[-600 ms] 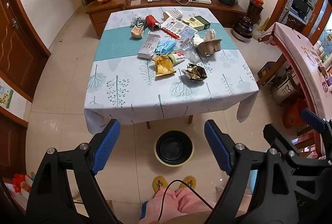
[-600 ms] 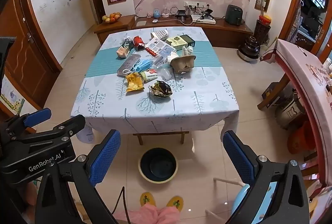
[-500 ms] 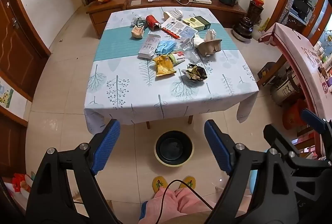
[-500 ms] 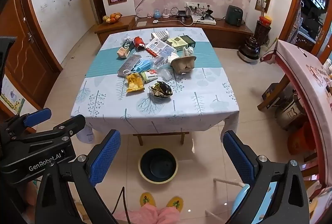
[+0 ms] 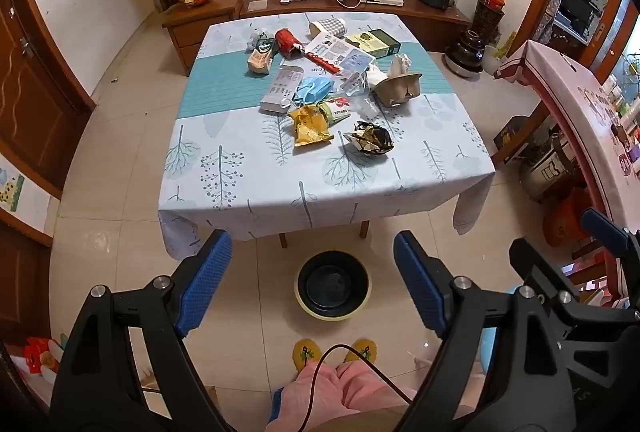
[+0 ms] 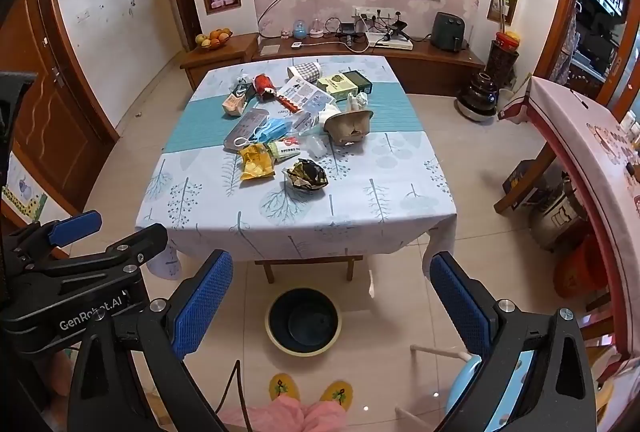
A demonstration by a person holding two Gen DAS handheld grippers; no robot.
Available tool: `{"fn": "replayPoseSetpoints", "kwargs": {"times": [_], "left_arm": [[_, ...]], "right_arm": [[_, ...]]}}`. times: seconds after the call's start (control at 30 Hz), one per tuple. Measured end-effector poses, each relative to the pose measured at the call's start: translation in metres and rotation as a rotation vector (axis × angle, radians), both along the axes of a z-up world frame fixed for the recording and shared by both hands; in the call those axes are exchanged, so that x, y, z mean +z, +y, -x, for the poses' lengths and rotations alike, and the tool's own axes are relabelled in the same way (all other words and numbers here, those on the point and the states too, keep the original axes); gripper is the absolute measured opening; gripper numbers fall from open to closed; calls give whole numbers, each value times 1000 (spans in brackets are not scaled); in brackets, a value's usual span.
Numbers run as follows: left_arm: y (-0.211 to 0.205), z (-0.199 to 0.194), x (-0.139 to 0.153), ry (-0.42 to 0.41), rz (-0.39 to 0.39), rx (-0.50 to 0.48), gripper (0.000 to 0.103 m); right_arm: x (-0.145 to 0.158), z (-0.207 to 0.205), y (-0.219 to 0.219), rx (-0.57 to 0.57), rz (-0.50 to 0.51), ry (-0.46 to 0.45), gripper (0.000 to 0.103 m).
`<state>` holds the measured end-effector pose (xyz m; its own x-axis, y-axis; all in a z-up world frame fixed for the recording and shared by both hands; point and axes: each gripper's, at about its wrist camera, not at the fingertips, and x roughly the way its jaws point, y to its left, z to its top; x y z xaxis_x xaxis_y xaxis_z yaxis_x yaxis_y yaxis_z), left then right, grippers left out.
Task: Collect trash
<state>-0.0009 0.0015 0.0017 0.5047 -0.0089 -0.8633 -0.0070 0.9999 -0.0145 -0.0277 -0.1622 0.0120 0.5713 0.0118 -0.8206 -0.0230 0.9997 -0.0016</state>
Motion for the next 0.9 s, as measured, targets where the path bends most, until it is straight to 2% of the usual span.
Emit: {"fn": "replayPoseSetpoints", "kwargs": {"times": [0.6, 0.9], "left_arm": [[-4, 4, 2, -6, 1, 1, 81], [-7, -10, -1, -30, 5, 24, 81]], "right_arm": [[3, 0, -7, 2, -11, -7, 100], [5, -3, -8, -3, -20, -9, 100]]}}
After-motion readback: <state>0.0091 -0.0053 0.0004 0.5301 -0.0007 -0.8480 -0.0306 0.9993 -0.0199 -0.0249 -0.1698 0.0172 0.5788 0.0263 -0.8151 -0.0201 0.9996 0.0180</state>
